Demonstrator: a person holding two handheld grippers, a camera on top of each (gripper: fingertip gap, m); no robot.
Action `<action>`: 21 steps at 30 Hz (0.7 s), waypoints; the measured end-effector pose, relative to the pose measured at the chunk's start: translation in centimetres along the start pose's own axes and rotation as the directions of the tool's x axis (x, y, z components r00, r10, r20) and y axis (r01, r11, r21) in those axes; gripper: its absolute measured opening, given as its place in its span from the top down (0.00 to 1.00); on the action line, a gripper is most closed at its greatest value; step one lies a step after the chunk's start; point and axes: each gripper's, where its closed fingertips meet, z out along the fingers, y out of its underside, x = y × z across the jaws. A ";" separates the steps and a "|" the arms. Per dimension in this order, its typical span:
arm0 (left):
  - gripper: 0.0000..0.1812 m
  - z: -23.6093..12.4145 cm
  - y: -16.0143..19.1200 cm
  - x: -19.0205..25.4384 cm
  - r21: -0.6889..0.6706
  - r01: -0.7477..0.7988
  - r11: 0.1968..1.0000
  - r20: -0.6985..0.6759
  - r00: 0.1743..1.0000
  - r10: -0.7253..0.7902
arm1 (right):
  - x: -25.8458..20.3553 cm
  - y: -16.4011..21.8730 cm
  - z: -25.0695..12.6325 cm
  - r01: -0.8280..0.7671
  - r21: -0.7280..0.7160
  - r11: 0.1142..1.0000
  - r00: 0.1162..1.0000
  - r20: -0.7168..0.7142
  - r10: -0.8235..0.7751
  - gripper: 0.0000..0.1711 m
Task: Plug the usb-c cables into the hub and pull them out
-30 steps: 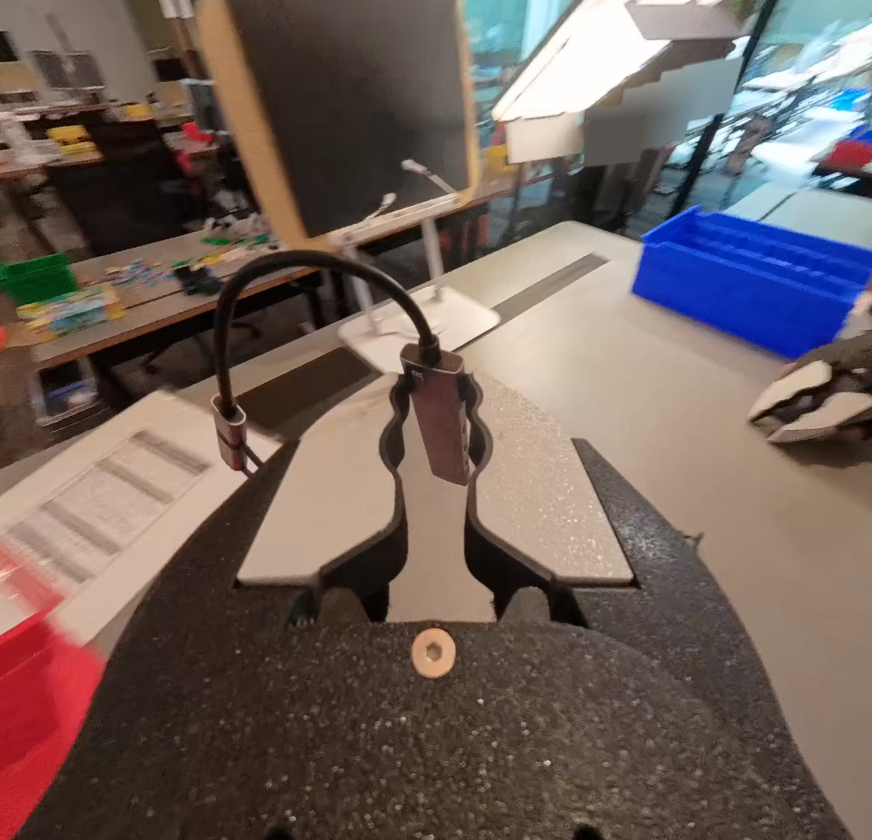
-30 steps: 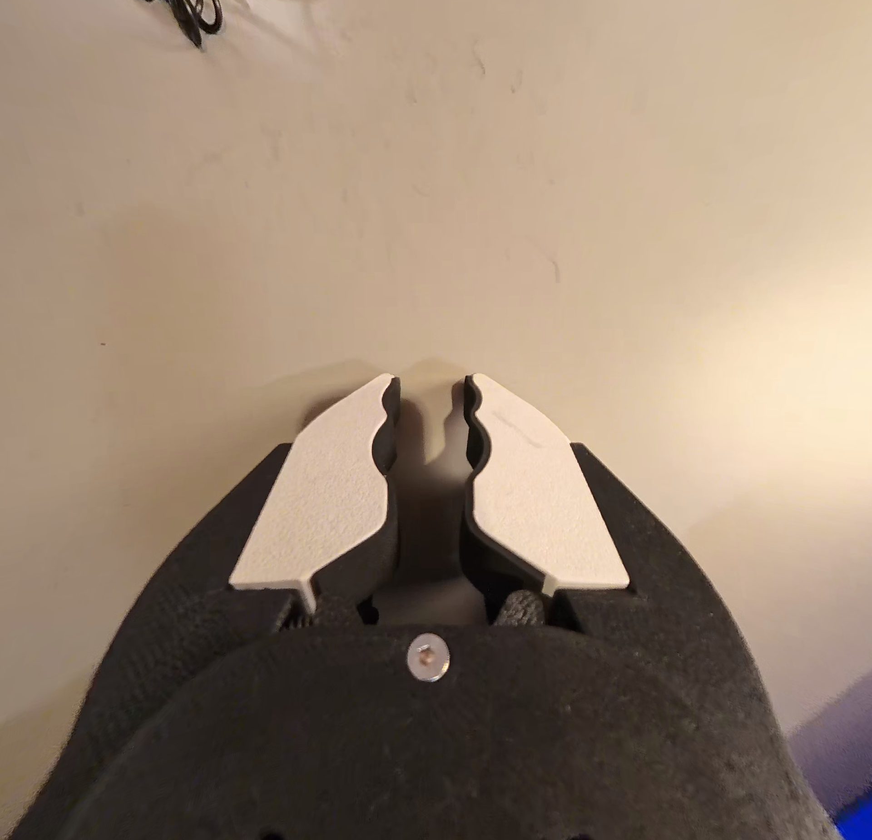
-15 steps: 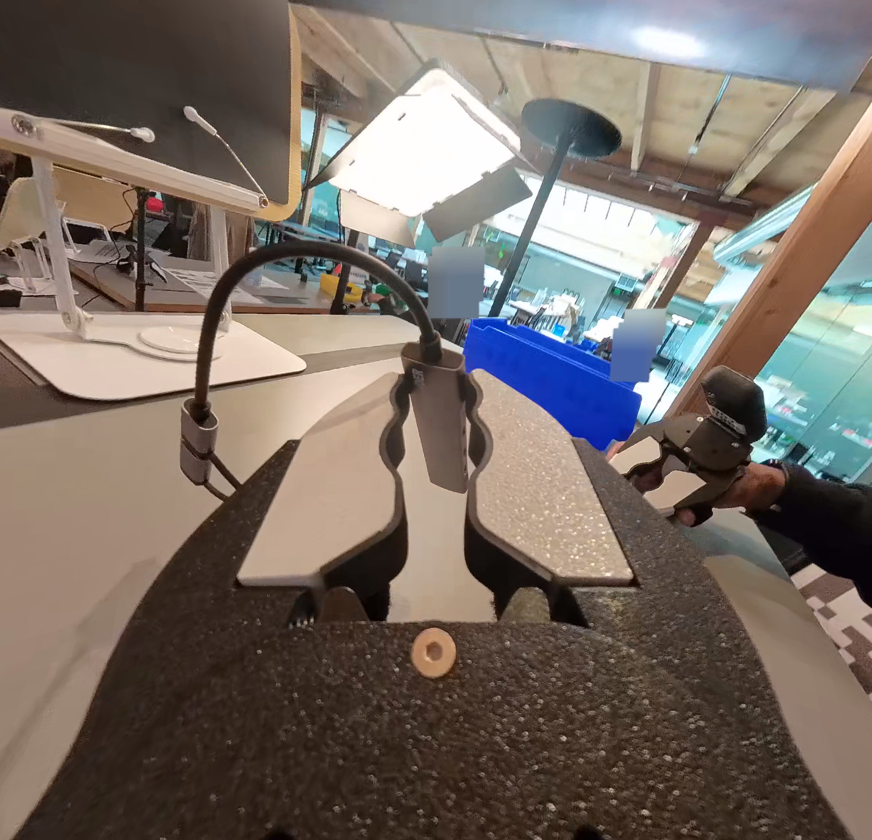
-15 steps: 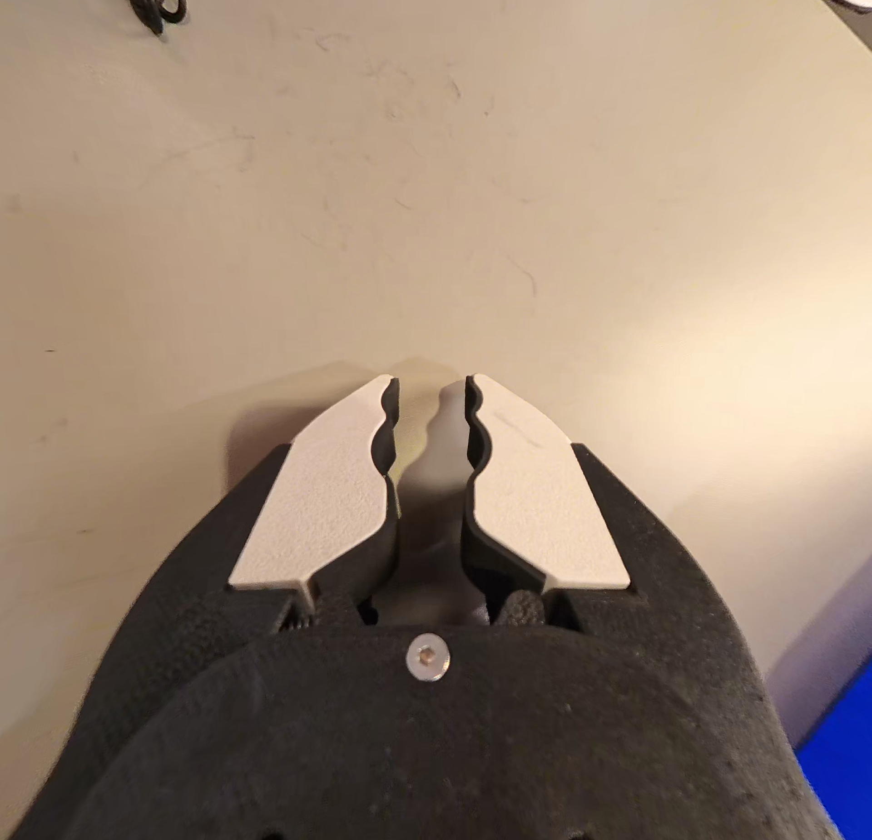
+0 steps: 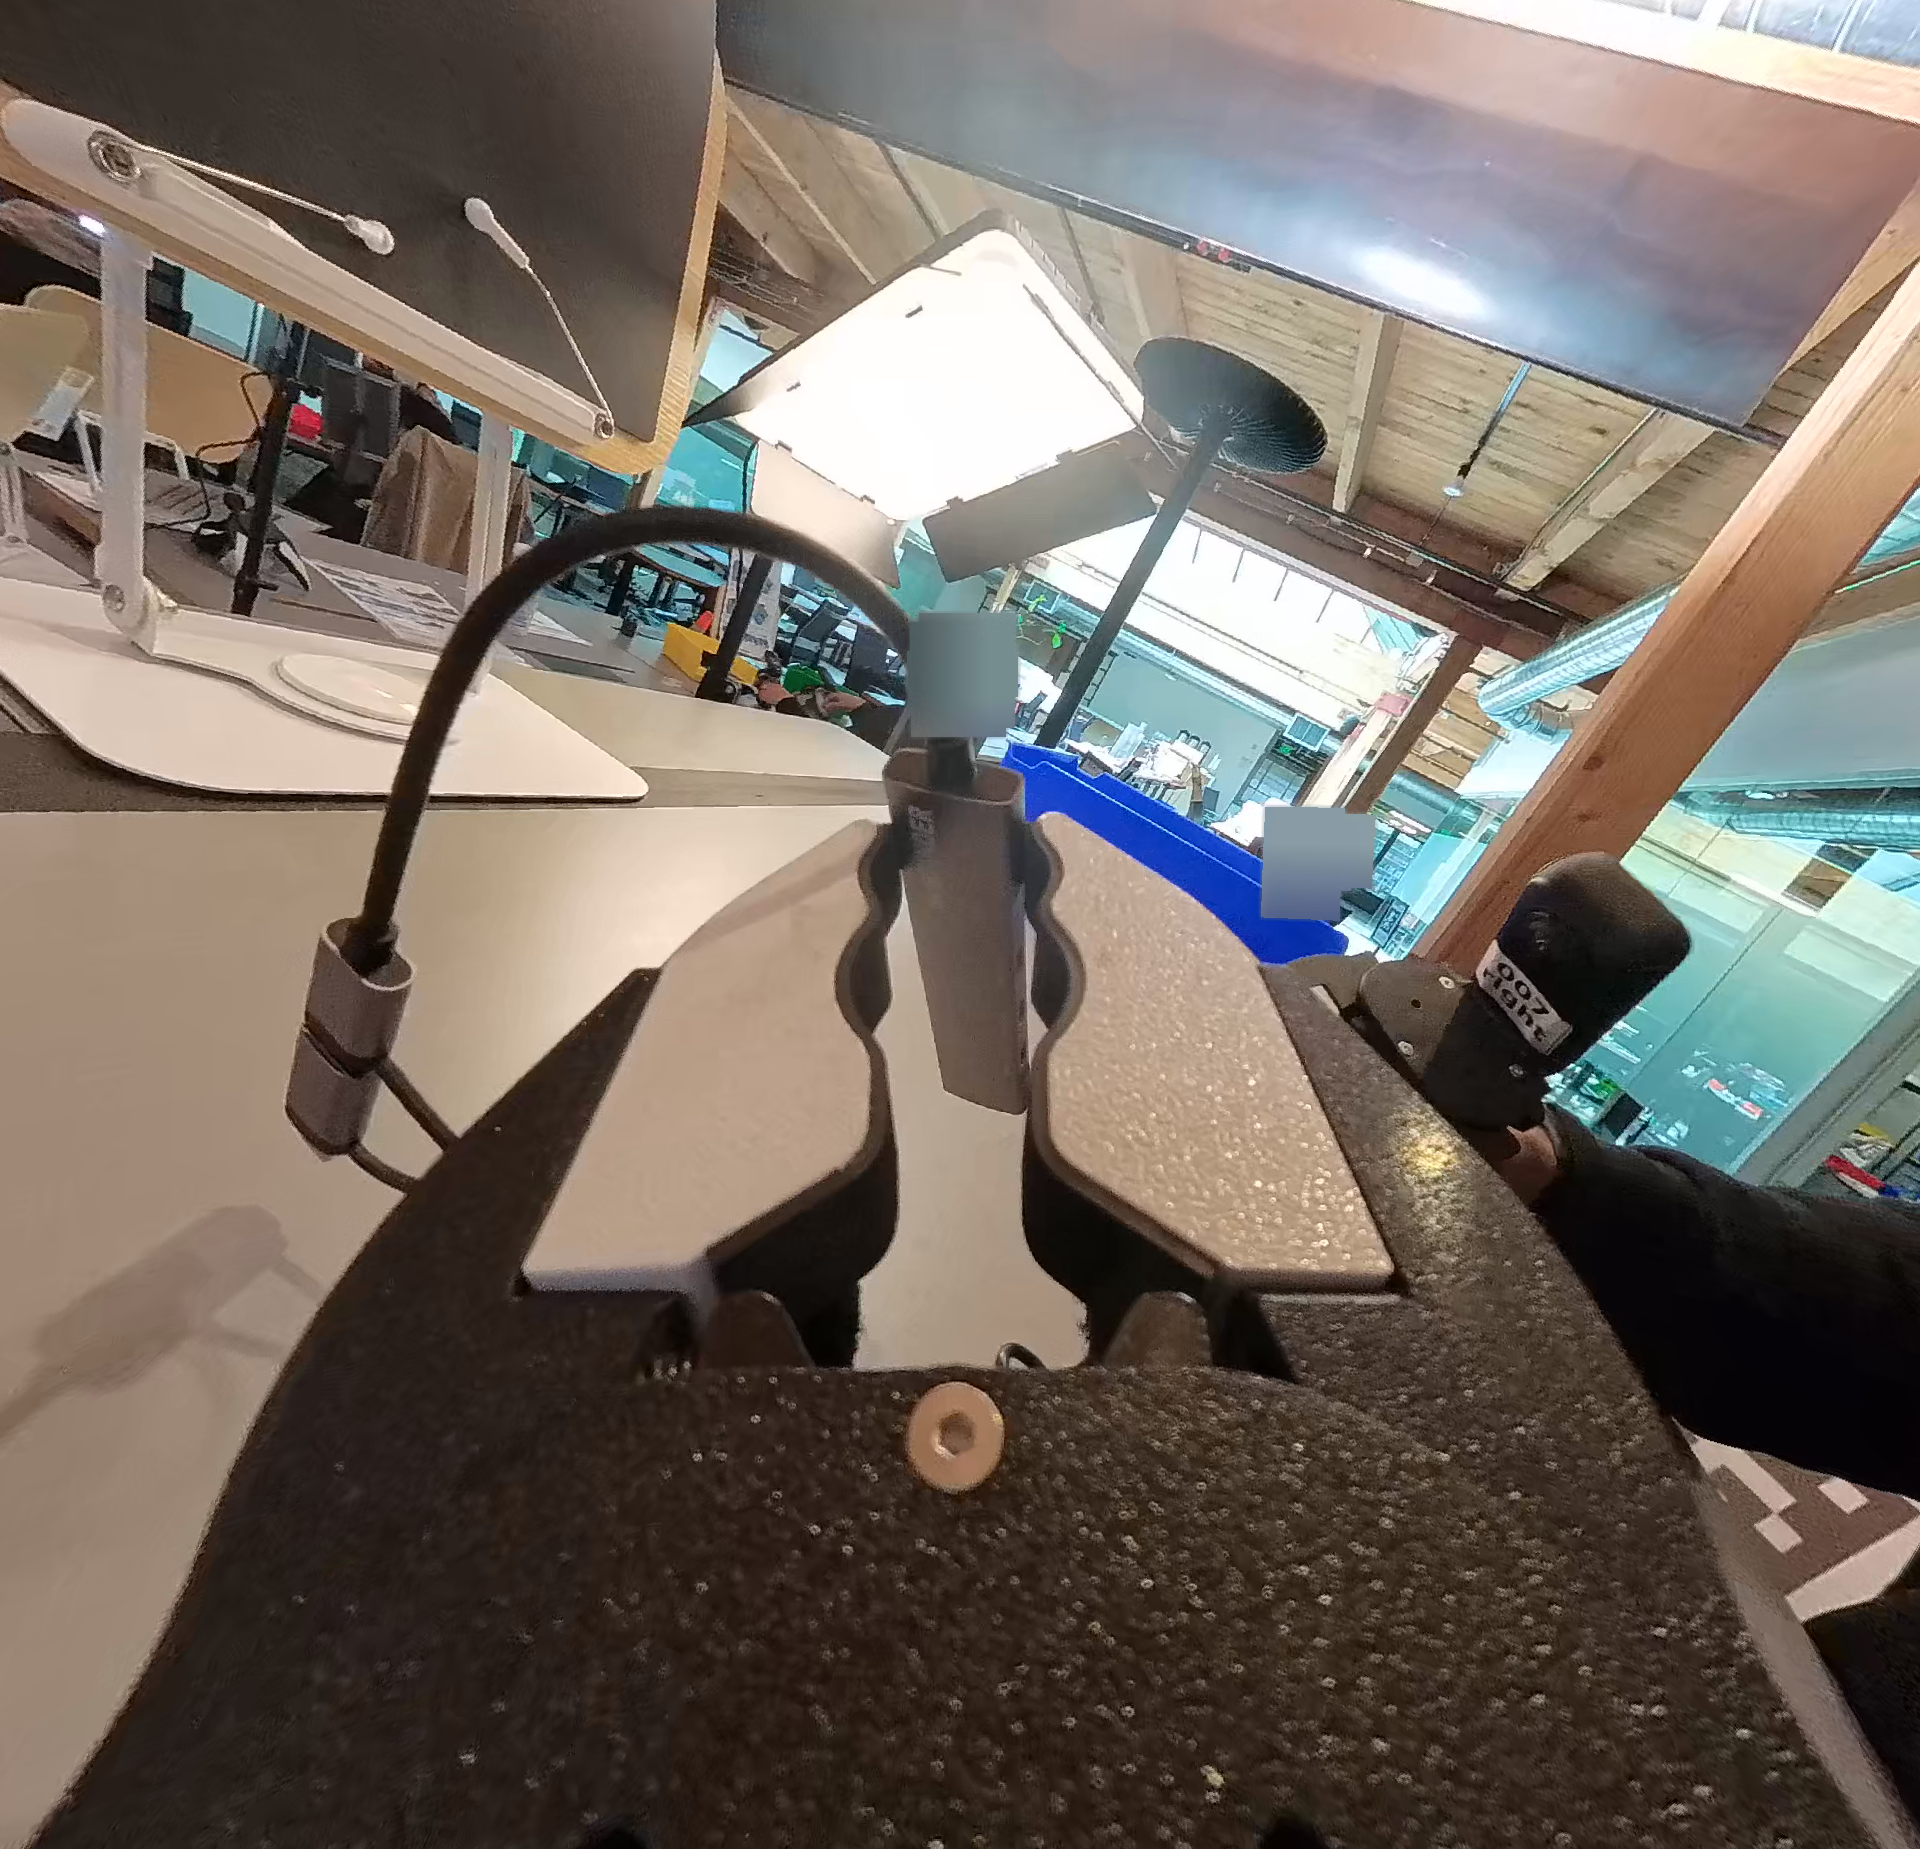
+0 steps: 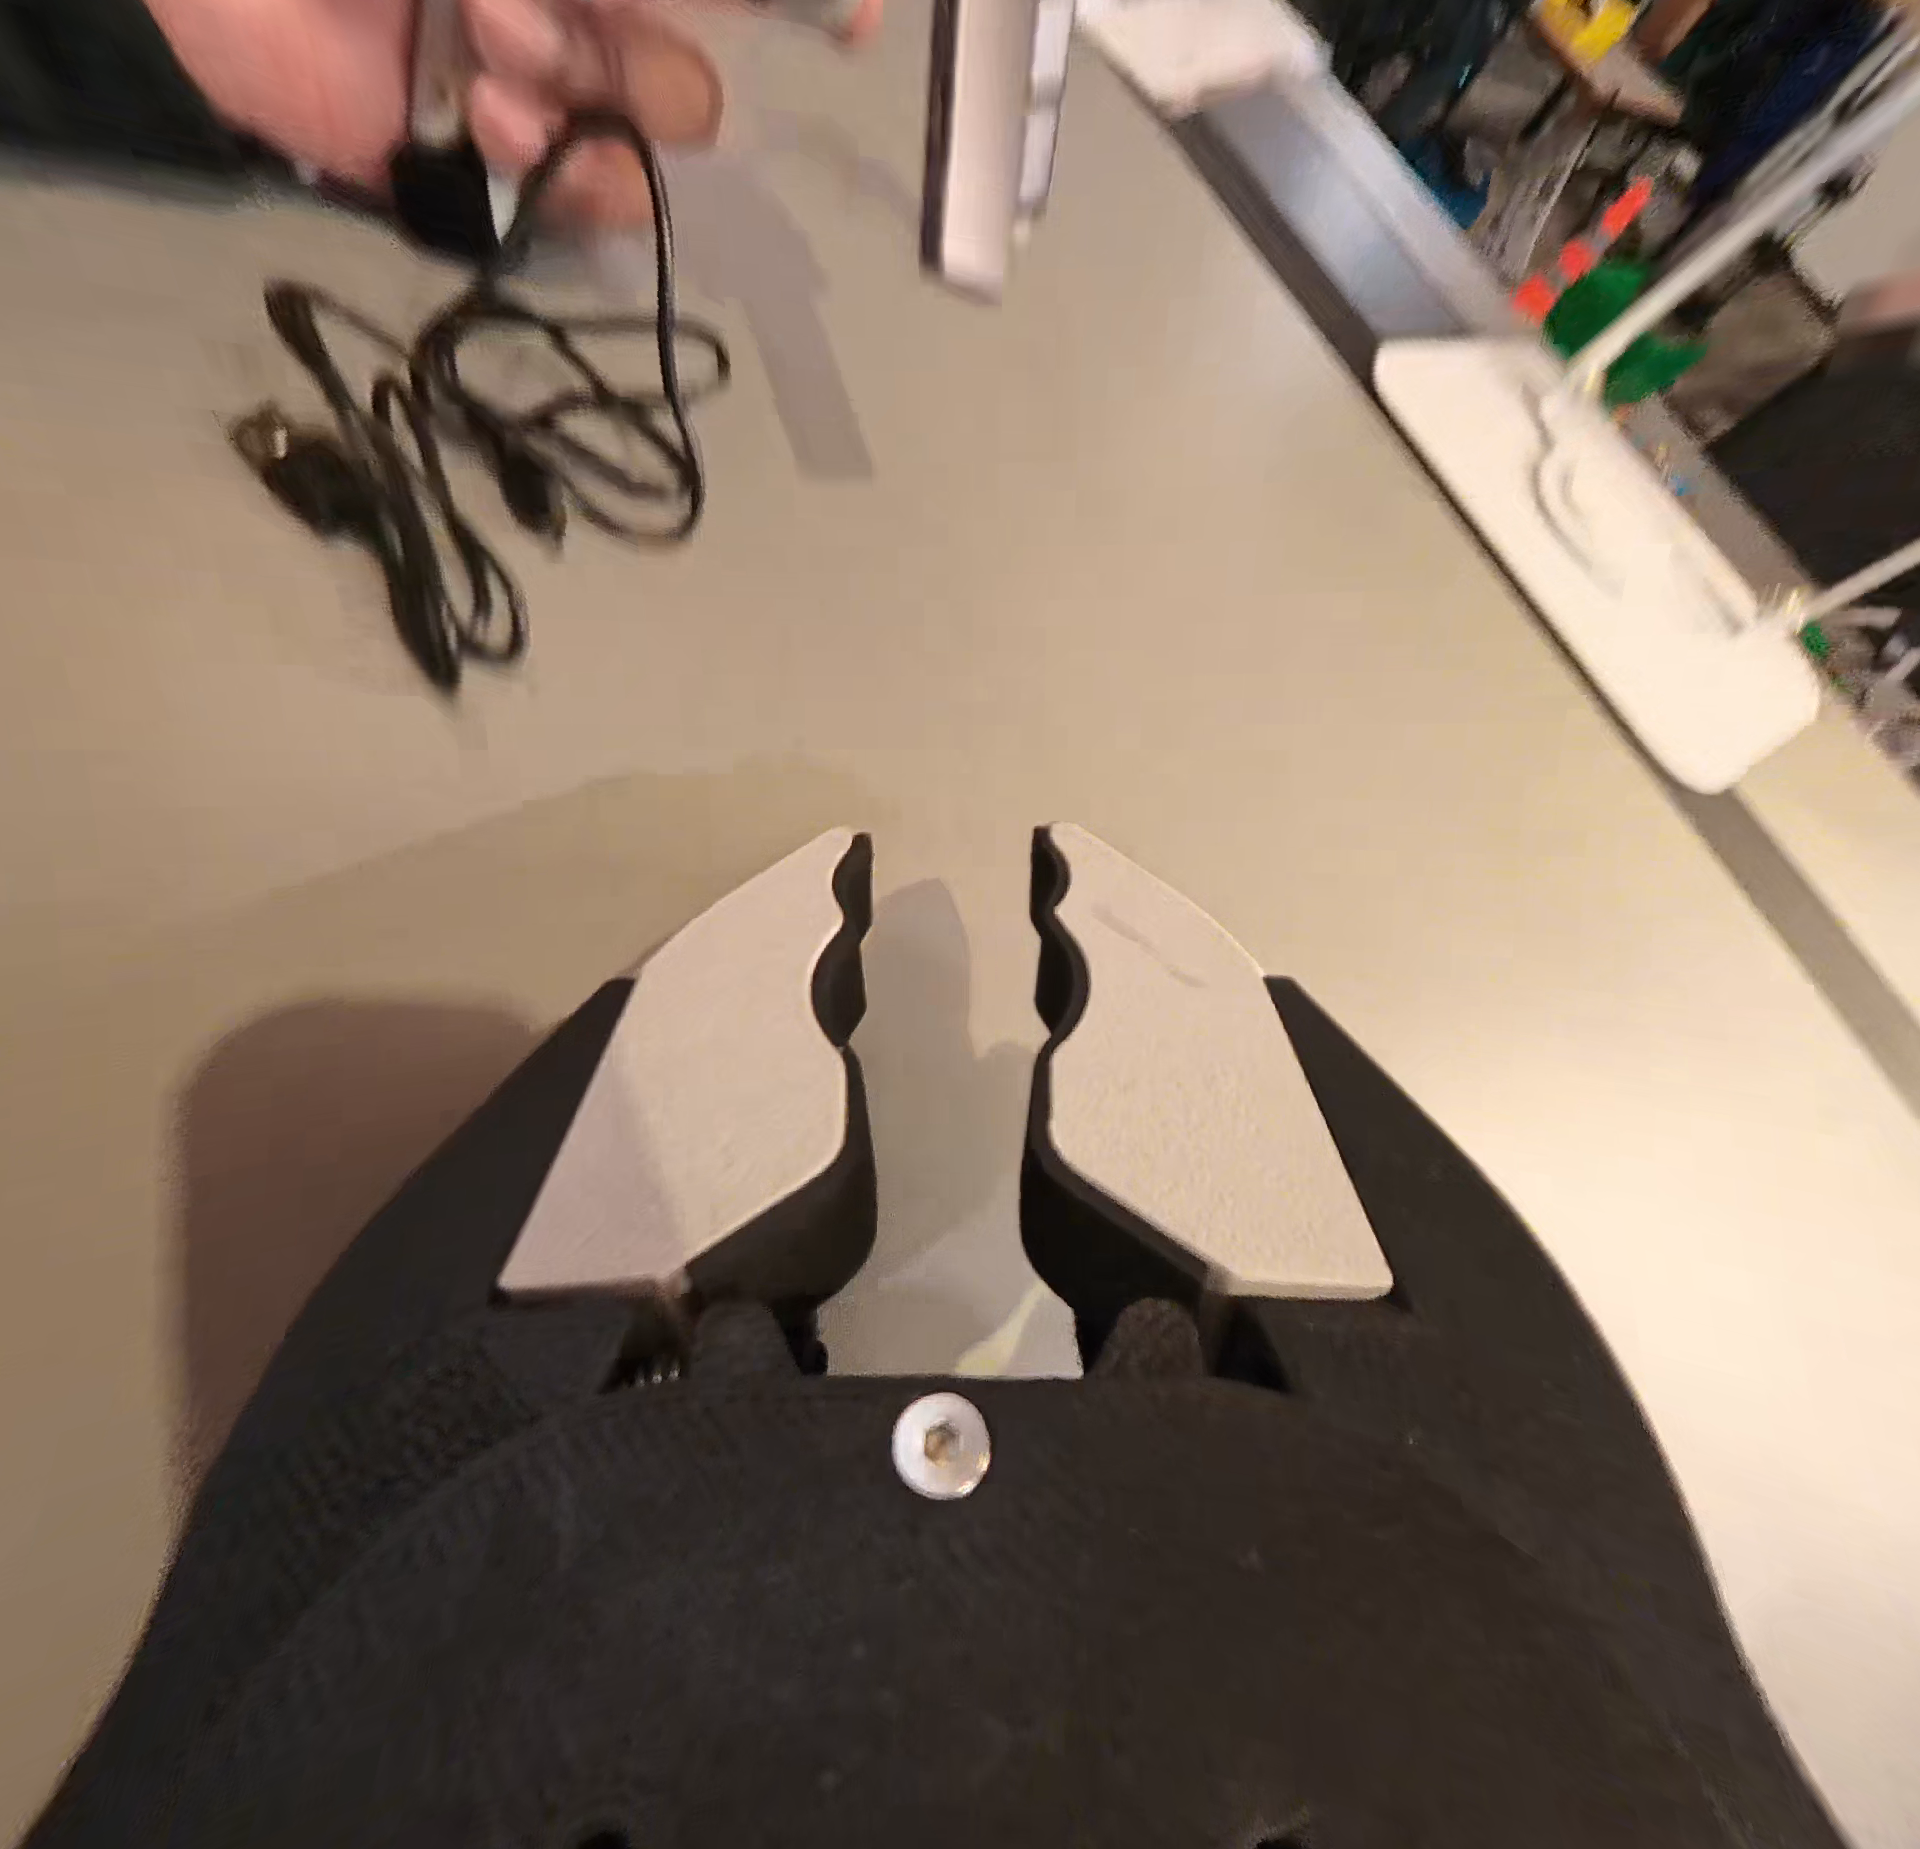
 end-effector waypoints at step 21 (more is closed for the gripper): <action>0.80 1.2 0.6 -1.4 -0.067 -0.024 0.997 0.044 0.999 0.027 | 3.2 -10.5 10.9 0.002 0.240 0.971 0.989 -0.144 0.033 0.94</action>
